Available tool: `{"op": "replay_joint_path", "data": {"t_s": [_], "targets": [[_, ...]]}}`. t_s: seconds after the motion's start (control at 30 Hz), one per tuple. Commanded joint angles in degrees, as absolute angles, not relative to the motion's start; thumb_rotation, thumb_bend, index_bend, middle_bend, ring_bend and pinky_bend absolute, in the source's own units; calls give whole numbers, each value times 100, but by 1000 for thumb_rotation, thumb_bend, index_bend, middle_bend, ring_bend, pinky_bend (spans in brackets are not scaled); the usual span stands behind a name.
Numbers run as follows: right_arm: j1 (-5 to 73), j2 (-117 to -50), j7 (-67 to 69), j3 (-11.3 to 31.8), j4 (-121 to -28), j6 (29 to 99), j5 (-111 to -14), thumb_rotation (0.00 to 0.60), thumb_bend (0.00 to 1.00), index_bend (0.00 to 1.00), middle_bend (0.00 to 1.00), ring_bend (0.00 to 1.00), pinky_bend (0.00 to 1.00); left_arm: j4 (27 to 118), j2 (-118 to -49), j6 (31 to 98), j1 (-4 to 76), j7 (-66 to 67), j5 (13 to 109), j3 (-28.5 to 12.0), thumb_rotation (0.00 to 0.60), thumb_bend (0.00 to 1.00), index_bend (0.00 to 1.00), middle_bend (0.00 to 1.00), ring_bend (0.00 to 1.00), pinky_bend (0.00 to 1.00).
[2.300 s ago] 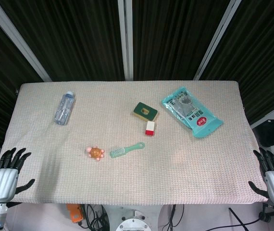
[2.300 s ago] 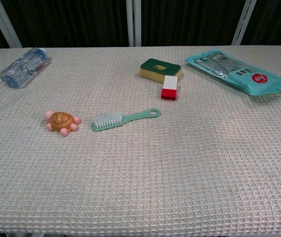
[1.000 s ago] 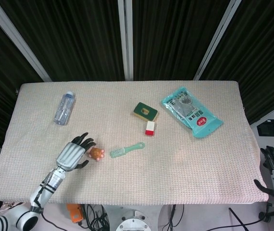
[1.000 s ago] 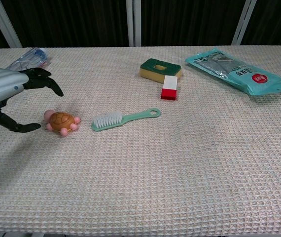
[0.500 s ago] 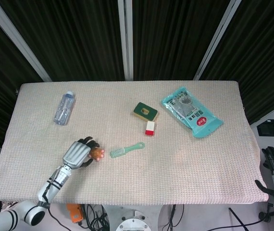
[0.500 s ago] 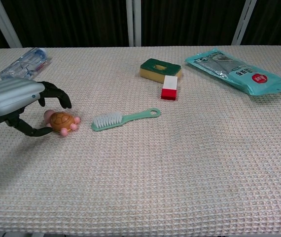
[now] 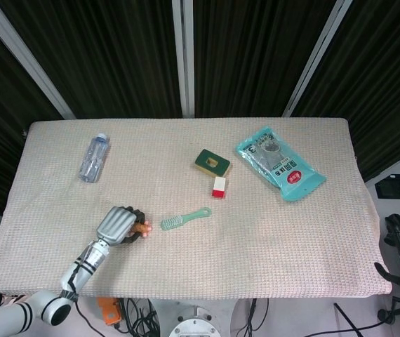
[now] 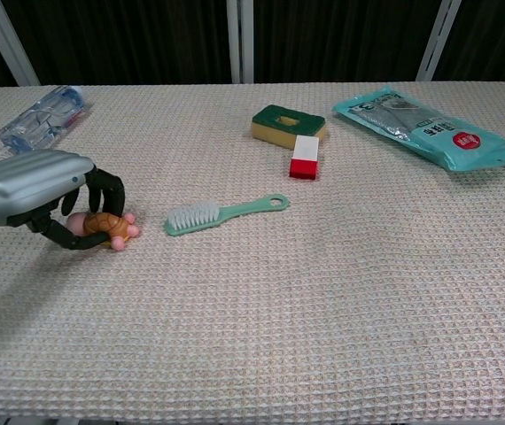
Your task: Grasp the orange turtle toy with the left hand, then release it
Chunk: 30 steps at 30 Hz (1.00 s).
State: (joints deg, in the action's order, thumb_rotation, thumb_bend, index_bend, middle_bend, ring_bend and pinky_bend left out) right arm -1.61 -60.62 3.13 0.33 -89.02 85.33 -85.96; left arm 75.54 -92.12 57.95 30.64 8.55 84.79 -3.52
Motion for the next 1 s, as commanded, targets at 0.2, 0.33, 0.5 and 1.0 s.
{"op": "replay_joint_path", "data": {"t_s": [0.2,0.33,0.5,1.0], "targets": [[-163,-6054,324,40,-8903,8542,-8602,600,129,0,0,0,0,7410,-9331,6008,3059,712,8484,-350,600,327,742,777,589,713],[-167,-6055,311,48,-8909,8553,-8596,600,129,0,0,0,0,7410,-9268,6077,3062,686,8572,-280,600,246,539,604,457,624],[-172,-6050,299,53,-8922,8568,-8599,600,129,0,0,0,0,7469,-9157,6139,3069,709,8637,-222,600,179,374,388,212,393],[-165,-6040,311,56,-8925,8530,-8582,600,129,0,0,0,0,7320,-9334,6277,3087,854,8533,-274,600,285,695,661,478,644]]}}
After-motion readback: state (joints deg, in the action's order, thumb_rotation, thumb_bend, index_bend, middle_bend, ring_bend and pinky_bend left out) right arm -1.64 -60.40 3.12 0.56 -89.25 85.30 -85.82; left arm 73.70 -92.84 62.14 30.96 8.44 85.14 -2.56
